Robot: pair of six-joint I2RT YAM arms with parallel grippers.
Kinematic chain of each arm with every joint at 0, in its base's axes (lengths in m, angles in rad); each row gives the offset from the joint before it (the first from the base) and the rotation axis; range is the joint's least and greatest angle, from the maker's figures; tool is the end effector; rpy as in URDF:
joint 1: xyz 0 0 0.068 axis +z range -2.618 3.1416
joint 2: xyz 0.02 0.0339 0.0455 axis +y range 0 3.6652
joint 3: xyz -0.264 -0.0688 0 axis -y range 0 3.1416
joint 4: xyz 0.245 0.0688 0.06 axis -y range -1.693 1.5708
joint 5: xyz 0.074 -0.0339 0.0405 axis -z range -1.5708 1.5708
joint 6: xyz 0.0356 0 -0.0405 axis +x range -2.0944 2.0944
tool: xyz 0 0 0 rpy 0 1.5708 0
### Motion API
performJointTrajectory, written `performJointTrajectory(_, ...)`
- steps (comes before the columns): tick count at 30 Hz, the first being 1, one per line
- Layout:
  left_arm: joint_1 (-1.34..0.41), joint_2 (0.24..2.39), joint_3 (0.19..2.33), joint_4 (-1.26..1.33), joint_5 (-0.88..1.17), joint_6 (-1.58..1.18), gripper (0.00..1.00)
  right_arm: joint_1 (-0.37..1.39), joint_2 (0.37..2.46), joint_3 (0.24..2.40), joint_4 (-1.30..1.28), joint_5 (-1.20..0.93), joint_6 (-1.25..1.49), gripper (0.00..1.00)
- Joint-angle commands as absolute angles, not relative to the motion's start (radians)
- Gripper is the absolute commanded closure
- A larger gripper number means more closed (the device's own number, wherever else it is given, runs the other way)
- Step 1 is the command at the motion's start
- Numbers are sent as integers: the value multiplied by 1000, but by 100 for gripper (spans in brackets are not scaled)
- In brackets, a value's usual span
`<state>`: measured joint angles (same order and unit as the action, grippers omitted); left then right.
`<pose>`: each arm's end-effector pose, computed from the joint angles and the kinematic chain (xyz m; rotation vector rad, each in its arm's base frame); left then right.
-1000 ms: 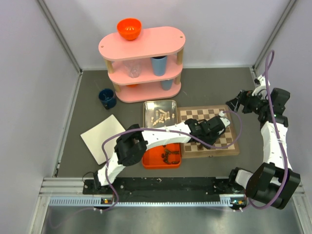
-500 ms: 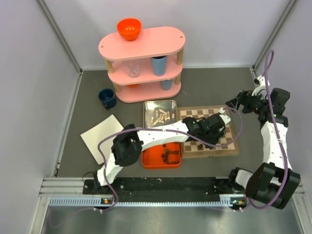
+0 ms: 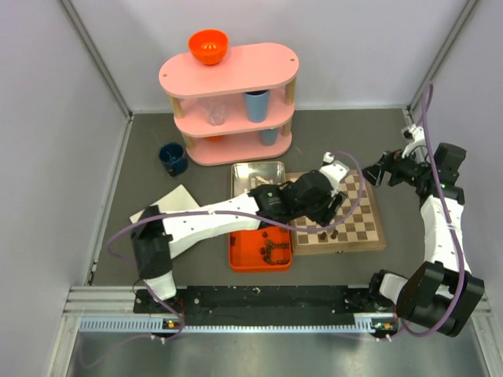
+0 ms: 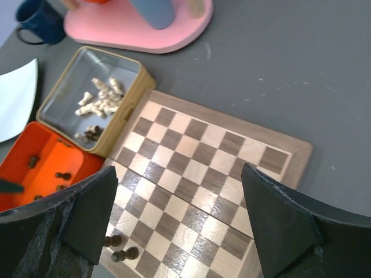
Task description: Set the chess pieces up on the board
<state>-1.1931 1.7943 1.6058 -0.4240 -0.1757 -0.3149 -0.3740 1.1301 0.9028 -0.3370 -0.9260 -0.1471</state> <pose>0.1605 -0.3878 0.3213 0.8628 2.0791 -0.6554 0.2340 -0.0613 0.3045 -0.3007 1.9274 0.6405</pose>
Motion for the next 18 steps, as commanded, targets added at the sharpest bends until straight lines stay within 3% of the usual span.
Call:
performJointTrajectory(1,-1151,1607,1464,-322,-253,-310,33,-379,1141,922,-397,-1136,-305,14)
performJointTrajectory(9,-1020,1255,1068,-192,-261,-317,15,-376,1135,905,-520,-1261,-508,16)
performJointTrajectory(15,-841,995,856,-209,-134,-377,13,-269,1129,896,-564,-1302,-621,17)
performJointTrajectory(18,-799,918,819,-277,-156,-350,14,-114,1118,908,-580,-1263,-678,17)
